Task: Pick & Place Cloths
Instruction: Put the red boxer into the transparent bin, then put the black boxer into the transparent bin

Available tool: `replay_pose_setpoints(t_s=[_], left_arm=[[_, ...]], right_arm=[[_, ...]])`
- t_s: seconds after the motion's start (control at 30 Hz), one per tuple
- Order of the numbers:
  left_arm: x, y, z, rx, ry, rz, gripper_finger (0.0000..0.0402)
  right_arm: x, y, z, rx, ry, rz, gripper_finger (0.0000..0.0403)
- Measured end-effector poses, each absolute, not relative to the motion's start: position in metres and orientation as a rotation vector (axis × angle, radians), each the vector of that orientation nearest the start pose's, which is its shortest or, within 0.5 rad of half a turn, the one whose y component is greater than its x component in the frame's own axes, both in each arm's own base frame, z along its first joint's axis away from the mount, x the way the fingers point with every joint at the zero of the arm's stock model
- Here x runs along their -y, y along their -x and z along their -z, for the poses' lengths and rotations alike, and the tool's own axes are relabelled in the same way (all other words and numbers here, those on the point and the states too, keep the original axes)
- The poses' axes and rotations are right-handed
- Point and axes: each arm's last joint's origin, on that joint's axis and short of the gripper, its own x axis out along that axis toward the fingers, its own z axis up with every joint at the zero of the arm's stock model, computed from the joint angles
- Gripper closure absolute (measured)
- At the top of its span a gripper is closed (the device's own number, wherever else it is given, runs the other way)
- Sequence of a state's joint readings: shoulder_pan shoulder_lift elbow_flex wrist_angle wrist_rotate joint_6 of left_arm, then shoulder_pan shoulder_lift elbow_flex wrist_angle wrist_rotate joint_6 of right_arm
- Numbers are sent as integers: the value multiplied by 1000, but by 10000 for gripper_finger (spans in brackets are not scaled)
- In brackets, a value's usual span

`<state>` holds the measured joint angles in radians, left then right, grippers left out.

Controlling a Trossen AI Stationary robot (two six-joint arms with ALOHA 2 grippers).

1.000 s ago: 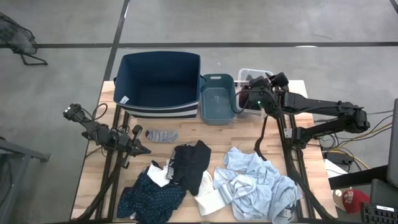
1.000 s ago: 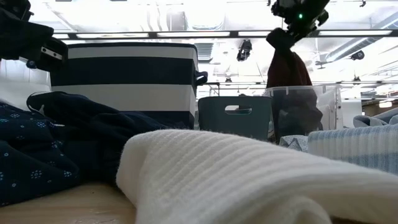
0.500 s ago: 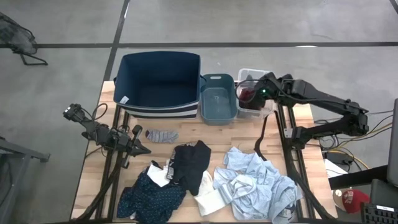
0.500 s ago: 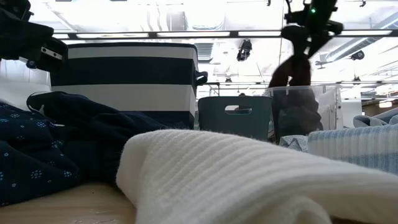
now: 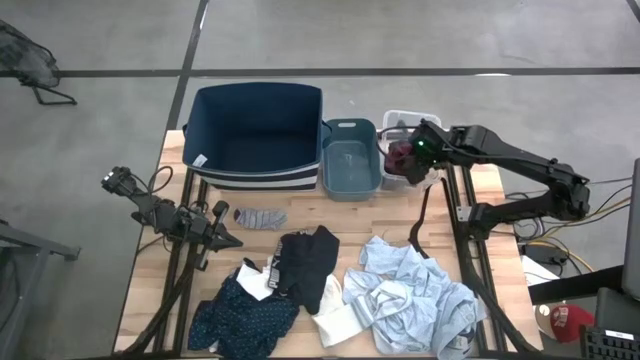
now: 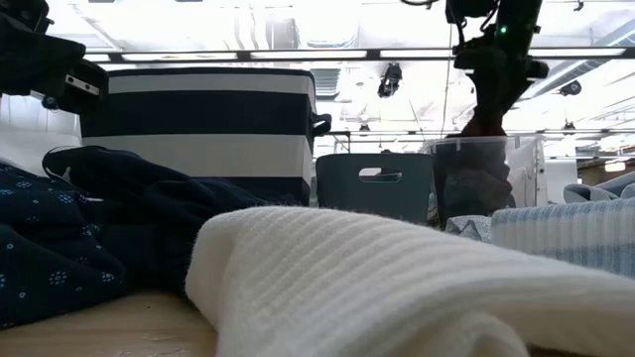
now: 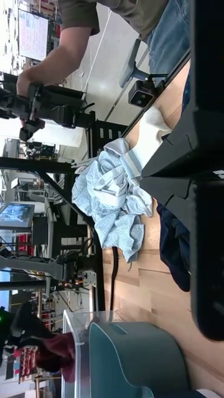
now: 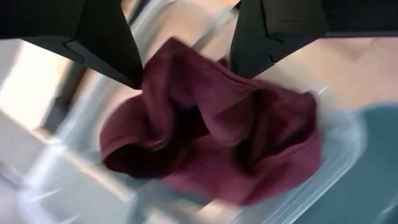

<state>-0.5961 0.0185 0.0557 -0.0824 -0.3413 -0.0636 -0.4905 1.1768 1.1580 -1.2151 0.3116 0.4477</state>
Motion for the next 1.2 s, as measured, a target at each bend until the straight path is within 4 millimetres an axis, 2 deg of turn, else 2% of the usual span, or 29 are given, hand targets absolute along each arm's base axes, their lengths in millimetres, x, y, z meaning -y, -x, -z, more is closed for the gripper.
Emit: replay_pose_setpoints(t_s=[0.23, 0.43, 0.5, 0.6, 0.7, 0.9, 1.0, 1.2], left_arm=[[45, -83, -173, -49, 43, 253, 399], [45, -83, -173, -48, 43, 253, 399], [45, -83, -173, -48, 43, 253, 399], [45, -83, -173, -48, 43, 253, 399], [45, -83, -173, -49, 43, 253, 399], [45, -83, -173, -49, 43, 253, 399], [45, -83, -173, -48, 43, 253, 399], [45, -83, -173, -48, 43, 254, 399]], right_arm=[[105, -180, -307, -1107, -445, 879, 179], [119, -195, -316, -920, -373, 824, 172], [127, -195, -321, -858, -354, 890, 168], [138, -189, -326, -802, -308, 1098, 163], [142, -184, -325, -812, -307, 1147, 159], [139, -185, -323, -852, -339, 1023, 169], [133, -183, -323, -915, -399, 914, 185], [122, -179, -322, -991, -498, 822, 226]])
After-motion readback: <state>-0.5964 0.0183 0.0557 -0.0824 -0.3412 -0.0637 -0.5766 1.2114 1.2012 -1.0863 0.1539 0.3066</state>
